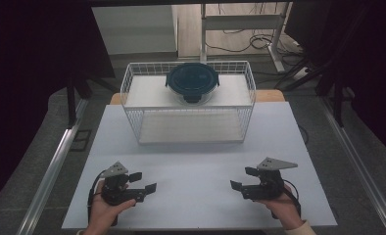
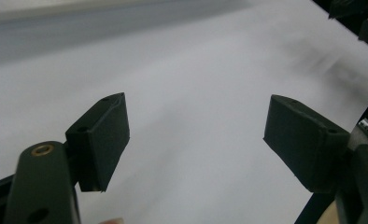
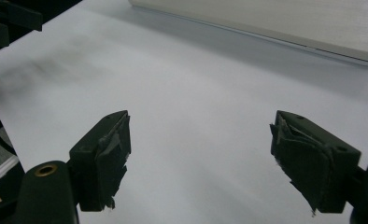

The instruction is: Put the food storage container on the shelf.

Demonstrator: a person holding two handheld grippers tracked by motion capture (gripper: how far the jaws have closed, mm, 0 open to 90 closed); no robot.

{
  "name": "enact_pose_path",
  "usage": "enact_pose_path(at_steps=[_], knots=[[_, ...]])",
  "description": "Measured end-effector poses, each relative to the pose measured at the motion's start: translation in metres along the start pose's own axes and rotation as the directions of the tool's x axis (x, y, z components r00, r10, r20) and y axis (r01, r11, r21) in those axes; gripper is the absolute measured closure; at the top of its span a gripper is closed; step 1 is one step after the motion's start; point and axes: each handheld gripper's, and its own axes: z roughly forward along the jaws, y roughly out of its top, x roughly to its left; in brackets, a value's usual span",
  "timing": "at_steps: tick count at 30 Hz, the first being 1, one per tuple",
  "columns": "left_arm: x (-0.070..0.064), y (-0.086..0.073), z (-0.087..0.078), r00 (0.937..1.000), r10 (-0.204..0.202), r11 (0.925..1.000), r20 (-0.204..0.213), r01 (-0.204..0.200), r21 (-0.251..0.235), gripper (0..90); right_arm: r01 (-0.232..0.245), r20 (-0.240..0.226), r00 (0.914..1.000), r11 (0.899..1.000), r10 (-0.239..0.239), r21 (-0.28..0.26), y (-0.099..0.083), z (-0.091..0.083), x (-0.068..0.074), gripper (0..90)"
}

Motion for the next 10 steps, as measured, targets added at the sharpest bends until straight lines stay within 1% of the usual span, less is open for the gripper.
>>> enact_pose_path(at_steps=[2,3,4,5,6,7,8,10], knots=[[-0.0010,0.0009,-0.0013,0.9998,0.012,0.9999,-0.013,-0.013,-0.007,22.3,0.001,0.005,1.0000,1.000,-0.001,-0.021,0.0004,-0.0022,0.0004,19.6],[-0.0019,0.0017,-0.0025,0.9999,0.009,0.9999,-0.012,-0.009,-0.013,22.3,0.005,0.008,1.0000,0.999,-0.005,-0.036,0.0010,-0.0037,0.0001,19.6],[-0.0019,0.0017,-0.0025,0.9999,0.009,0.9999,-0.012,-0.009,-0.013,22.3,0.005,0.008,1.0000,0.999,-0.005,-0.036,0.0010,-0.0037,0.0001,19.6],[-0.0019,0.0027,-0.0040,0.9999,0.009,0.9997,-0.009,-0.009,-0.022,22.3,0.006,0.008,1.0000,0.998,-0.005,-0.054,0.0014,-0.0054,0.0002,19.5],[-0.0021,0.0032,-0.0045,1.0000,0.003,0.9996,-0.007,-0.003,-0.027,22.1,0.010,0.008,0.9999,0.997,-0.009,-0.080,0.0015,-0.0069,0.0000,18.8],[-0.0014,0.0040,-0.0051,1.0000,0.004,0.9996,-0.009,-0.004,-0.030,22.1,0.012,0.011,0.9999,0.996,-0.011,-0.091,0.0016,-0.0075,-0.0002,18.2],[0.0000,0.0041,-0.0041,0.9999,-0.009,0.9996,-0.014,0.009,-0.029,22.0,0.022,0.016,0.9997,0.994,-0.021,-0.110,0.0018,-0.0081,-0.0019,17.7],[0.0010,0.0038,-0.0028,0.9997,-0.017,0.9995,-0.015,0.016,-0.026,22.0,0.041,0.035,0.9987,0.993,-0.037,-0.110,0.0006,-0.0073,-0.0043,17.5]])
